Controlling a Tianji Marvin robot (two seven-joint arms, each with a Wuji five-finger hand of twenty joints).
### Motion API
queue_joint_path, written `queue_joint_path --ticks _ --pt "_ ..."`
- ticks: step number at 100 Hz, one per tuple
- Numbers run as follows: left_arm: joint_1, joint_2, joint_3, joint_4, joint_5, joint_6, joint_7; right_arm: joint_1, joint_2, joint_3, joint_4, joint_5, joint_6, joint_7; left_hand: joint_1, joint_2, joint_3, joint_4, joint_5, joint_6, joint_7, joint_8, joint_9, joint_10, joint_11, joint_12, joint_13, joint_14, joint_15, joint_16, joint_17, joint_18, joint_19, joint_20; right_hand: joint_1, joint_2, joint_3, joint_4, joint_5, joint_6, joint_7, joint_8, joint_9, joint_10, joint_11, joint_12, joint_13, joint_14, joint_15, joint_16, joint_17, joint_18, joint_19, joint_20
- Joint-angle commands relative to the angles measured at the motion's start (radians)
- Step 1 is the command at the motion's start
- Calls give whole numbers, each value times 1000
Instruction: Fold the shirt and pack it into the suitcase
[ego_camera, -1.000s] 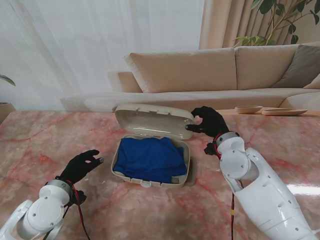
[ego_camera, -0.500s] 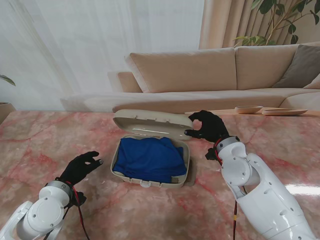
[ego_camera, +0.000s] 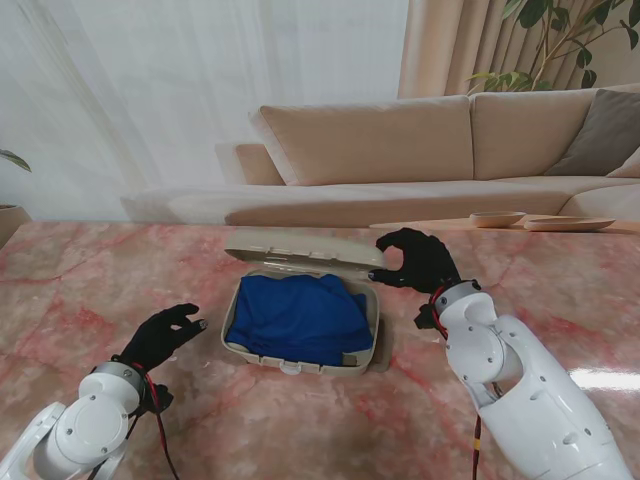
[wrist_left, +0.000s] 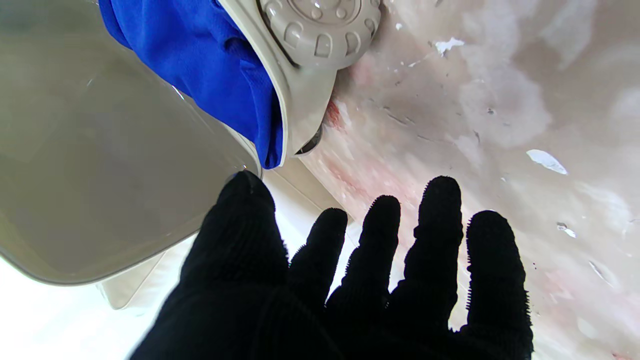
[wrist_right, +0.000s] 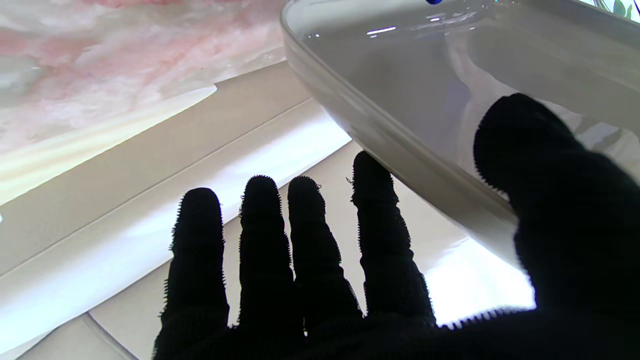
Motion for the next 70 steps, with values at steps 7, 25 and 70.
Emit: queue_joint_path --ticks 7,25,70 --pt "5 0 5 7 -3 8 -4 -24 4 1 -2 -12 13 23 -30 36 -29 21 2 -37 2 4 5 -25 -15 -7 -24 14 -23 -8 -14 30 -16 2 -56 31 -22 35 -19 25 -24 -3 -27 -21 -16 1 25 -17 -19 -26 -16 9 -7 -10" --pt "5 1 6 7 -6 11 -8 -41 6 2 -16 -31 39 27 -30 37 -29 22 0 -36 -1 3 5 -25 -16 -8 -26 14 -25 -9 -15 31 -17 2 -79 58 -80 37 -63 95 -104 -21 -35 -15 -21 1 25 -10 -21 -21 -14 13 -8 -3" --pt "7 2 3 5 -7 15 -16 -92 15 24 -61 -46 83 72 -31 37 -29 22 0 -37 -3 3 5 -24 -17 -8 -26 14 -26 -9 -15 32 -18 2 -84 67 -128 41 -12 112 -137 -23 -15 0 -31 -4 43 10 -21 -17 -6 31 -7 7"
